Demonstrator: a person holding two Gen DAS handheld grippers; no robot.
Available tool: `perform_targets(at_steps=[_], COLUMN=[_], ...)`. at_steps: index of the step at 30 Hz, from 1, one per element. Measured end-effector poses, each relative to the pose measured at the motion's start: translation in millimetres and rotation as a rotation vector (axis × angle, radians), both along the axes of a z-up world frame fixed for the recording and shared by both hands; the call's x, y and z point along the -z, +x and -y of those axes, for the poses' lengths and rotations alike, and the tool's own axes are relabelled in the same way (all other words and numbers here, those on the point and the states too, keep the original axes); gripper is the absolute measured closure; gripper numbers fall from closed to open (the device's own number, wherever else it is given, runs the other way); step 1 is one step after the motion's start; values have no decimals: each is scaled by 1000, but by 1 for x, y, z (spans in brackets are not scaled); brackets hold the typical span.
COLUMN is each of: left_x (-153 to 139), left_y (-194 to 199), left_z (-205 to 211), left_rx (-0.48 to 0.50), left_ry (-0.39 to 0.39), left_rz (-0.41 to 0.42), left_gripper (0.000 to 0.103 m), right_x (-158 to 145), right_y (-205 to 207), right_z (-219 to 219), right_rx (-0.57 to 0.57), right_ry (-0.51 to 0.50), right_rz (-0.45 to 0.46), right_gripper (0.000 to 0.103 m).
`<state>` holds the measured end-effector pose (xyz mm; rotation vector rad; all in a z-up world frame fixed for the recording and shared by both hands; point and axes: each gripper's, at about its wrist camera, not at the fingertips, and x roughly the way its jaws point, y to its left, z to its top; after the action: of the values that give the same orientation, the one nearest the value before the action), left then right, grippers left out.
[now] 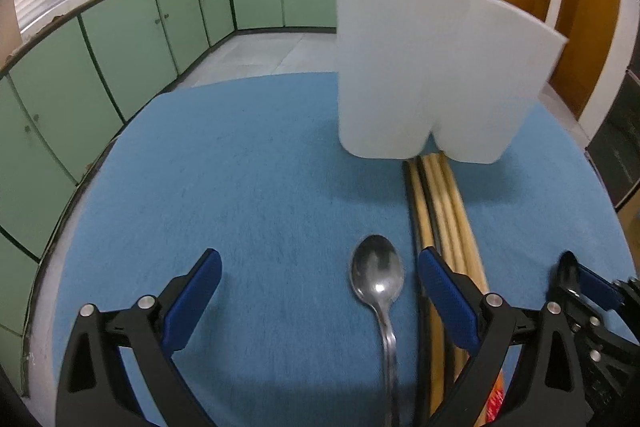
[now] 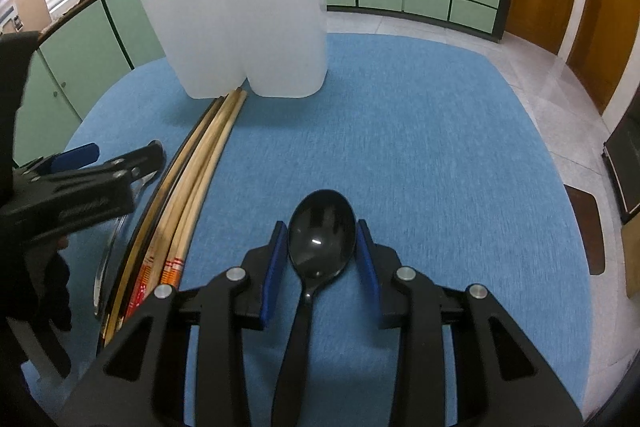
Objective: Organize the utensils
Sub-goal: 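Grasp the steel spoon with the left gripper while the right gripper holds the black spoon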
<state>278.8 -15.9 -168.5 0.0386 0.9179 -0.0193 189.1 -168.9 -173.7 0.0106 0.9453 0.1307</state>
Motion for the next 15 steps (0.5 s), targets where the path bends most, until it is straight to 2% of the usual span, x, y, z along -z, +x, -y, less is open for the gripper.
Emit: perform_targets(at_steps=[5, 11, 15], left_x=[8, 10, 10], left_y=[11, 13, 5], left_z=[-1, -10, -14], left_rx=[-9, -15, 2], left_ry=[16, -9, -26], left_rz=[-25, -26, -11], left_gripper=[7, 7, 21], right_x=[0, 1, 0], right_y=[6, 16, 21], right_z=[-3, -5, -6], right_rx=[-10, -29, -44], right_ry=[-8, -22, -30], right_rz=[6, 15, 12], right_gripper=[70, 70, 68])
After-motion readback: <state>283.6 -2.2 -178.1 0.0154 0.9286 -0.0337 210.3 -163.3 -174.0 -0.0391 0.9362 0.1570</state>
